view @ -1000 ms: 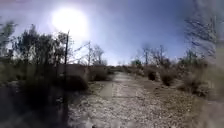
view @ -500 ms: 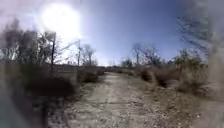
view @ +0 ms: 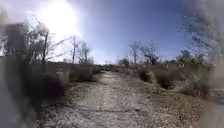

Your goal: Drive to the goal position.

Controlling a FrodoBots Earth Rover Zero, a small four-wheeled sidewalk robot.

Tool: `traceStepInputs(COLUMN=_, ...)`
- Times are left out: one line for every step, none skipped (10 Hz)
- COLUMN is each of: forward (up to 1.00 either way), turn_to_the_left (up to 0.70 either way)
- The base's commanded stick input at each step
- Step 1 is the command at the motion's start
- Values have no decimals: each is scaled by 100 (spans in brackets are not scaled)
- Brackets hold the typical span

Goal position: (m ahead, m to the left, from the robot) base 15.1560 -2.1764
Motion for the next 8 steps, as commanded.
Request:
traceStepInputs(forward=70, turn_to_the_left=0)
traceStepInputs(forward=70, turn_to_the_left=0)
traceStepInputs(forward=70, turn_to_the_left=2)
traceStepInputs(forward=70, turn_to_the_left=4)
traceStepInputs(forward=70, turn_to_the_left=7)
traceStepInputs(forward=70, turn_to_the_left=10)
traceStepInputs(forward=70, turn_to_the_left=8)
traceStepInputs(forward=70, turn_to_the_left=6)
